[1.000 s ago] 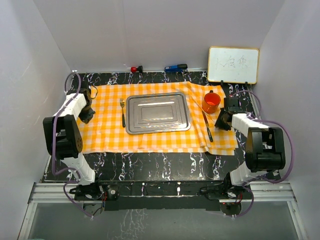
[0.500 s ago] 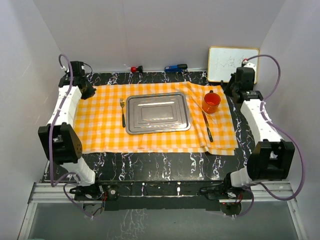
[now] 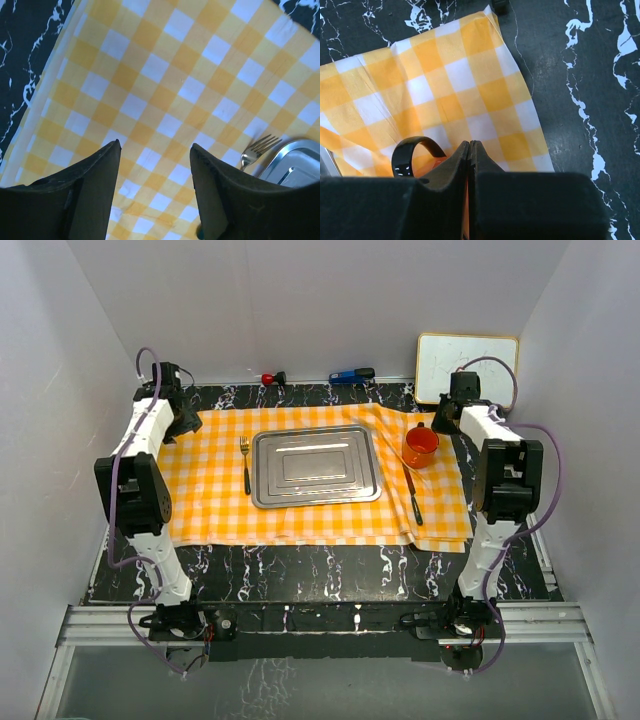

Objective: Set the dinner table for one person
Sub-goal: Adjust the napkin at the center of the board.

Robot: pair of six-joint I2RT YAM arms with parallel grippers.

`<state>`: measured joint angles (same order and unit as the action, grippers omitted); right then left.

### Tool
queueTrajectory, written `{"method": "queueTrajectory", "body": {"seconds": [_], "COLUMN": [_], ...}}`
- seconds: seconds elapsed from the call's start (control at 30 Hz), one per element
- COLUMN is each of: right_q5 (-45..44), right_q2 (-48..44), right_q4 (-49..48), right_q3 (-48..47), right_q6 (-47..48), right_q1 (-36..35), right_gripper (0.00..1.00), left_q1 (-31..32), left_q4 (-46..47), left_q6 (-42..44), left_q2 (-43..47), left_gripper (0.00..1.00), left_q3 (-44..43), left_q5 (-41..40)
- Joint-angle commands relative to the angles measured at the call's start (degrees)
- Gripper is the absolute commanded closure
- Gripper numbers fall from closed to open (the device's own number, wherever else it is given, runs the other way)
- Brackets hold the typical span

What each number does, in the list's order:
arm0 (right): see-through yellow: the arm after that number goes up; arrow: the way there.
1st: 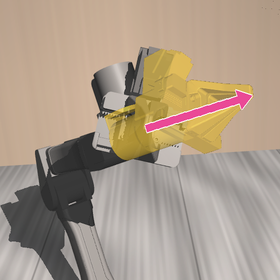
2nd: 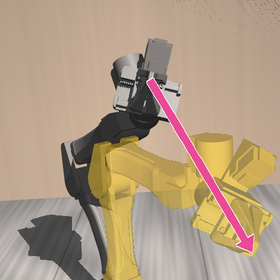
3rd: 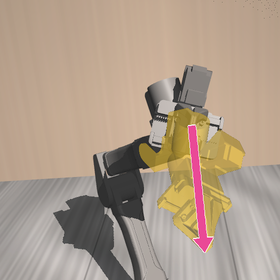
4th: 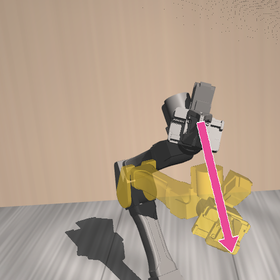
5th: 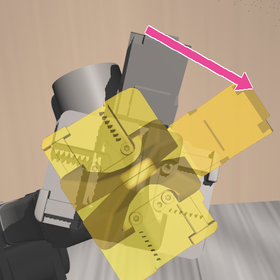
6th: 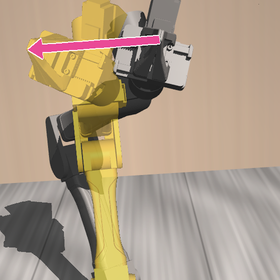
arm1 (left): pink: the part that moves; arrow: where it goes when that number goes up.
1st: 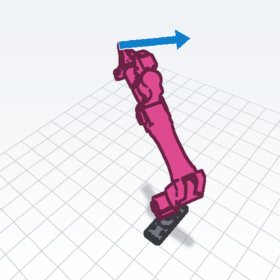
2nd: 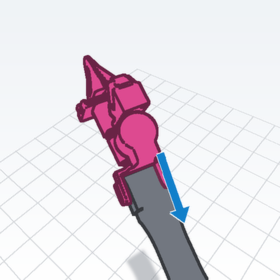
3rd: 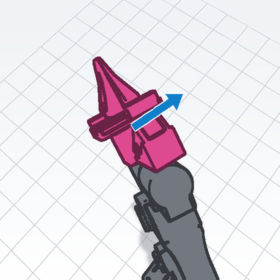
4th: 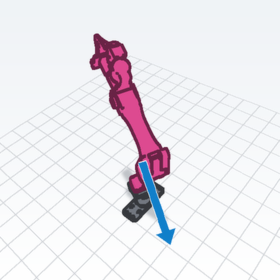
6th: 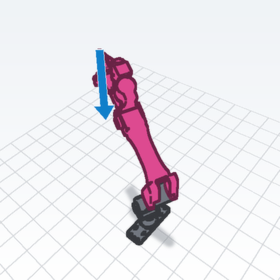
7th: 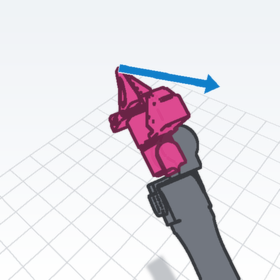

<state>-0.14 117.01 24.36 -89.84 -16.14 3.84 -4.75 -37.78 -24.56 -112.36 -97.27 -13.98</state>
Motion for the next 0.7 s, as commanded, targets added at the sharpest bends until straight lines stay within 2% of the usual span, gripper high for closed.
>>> {"method": "queueTrajectory", "body": {"seconds": [0.0,0.13,0.33,0.43,0.57,0.67], "right_q5": [1.68,2.53,3.65,4.02,3.18,1.61], "right_q2": [-0.17,1.54,2.55,3.42,4.75,6.09], "right_q4": [-2.46,-3.27,-5.68,-5.99,-6.78,-7.00], "right_q3": [-4.68,-3.62,0.89,2.46,4.46,5.58], "right_q6": [2.21,2.44,2.00,1.87,1.80,2.42], "right_q1": [0.12,0.16,0.17,0.14,0.14,0.16], "right_gripper": [1.00,1.00,1.00,1.00,1.00,1.00], "left_q1": [-0.22,-0.17,-0.17,-0.17,-0.21,-0.18], "left_q4": [0.69,2.19,7.74,7.72,7.33,6.20], "left_q6": [1.08,-0.41,-2.97,-3.30,-3.41,-3.27], "left_q2": [-4.21,-8.25,-10.11,-11.85,-13.40,-13.72], "left_gripper": [0.43,0.46,0.58,0.67,0.84,0.91], "left_q3": [-5.97,-7.56,-2.47,-1.87,-0.47,1.55], "left_q5": [-0.71,4.02,10.31,11.30,10.85,9.14]}}
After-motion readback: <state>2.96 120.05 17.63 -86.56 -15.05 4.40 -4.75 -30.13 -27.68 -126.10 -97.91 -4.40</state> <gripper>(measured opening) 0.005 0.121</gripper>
